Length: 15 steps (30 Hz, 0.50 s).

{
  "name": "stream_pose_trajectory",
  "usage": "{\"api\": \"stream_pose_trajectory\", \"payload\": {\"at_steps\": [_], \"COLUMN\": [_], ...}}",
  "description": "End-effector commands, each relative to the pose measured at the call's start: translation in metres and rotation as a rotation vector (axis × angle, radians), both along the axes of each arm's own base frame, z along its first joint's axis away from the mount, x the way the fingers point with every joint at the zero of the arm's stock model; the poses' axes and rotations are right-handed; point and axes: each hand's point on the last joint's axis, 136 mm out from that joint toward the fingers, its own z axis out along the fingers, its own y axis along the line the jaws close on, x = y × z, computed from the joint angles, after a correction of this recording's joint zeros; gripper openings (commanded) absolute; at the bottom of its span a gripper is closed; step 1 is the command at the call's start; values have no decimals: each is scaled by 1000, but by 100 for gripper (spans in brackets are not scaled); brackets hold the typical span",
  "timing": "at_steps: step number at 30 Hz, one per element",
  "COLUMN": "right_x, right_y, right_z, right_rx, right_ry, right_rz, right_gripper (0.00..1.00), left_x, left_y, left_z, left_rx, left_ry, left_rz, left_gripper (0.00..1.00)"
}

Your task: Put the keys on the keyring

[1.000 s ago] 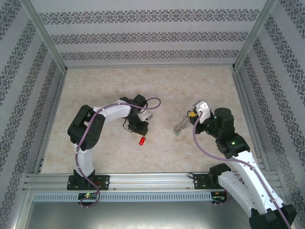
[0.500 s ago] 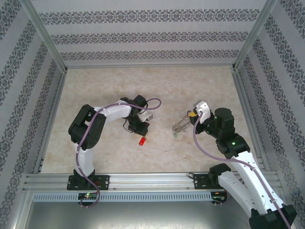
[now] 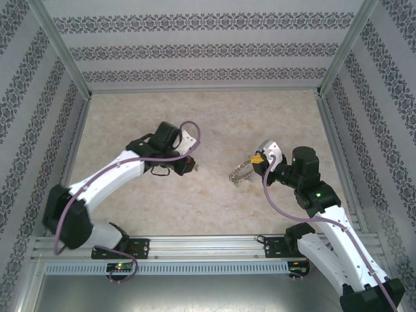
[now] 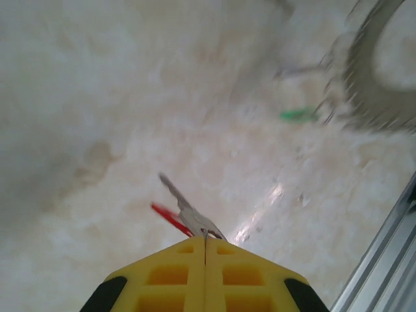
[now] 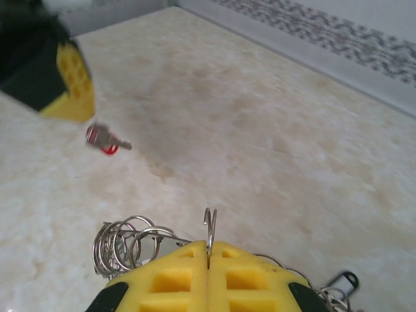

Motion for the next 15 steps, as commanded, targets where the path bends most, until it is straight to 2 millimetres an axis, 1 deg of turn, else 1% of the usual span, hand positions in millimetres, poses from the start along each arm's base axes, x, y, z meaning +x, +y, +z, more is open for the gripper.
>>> {"api": "stream_pose_trajectory", "payload": {"at_steps": [1, 3, 7, 10, 15], "right_x": [-16, -17, -17, -15, -9], "right_y": [30, 40, 59, 73, 95], "right_z": [34, 32, 31, 30, 22], "right_rx": [29, -11, -61, -86, -202], "right_ry": [-127, -154, -182, -186, -243], "right_rz": [212, 259, 341, 397, 438], "right_gripper": [0, 0, 0, 0, 0], "left_x": [3, -4, -23, -42, -57], "left_y": [6, 12, 18, 15, 9], "left_z": [31, 49, 75, 86, 99], "left_rx": [-11, -42, -110, -164, -210], "left_ry": [-213, -304, -434, -506, -576], "left_rz": [-36, -44, -83, -178, -271], "left_gripper": [0, 0, 0, 0, 0]}}
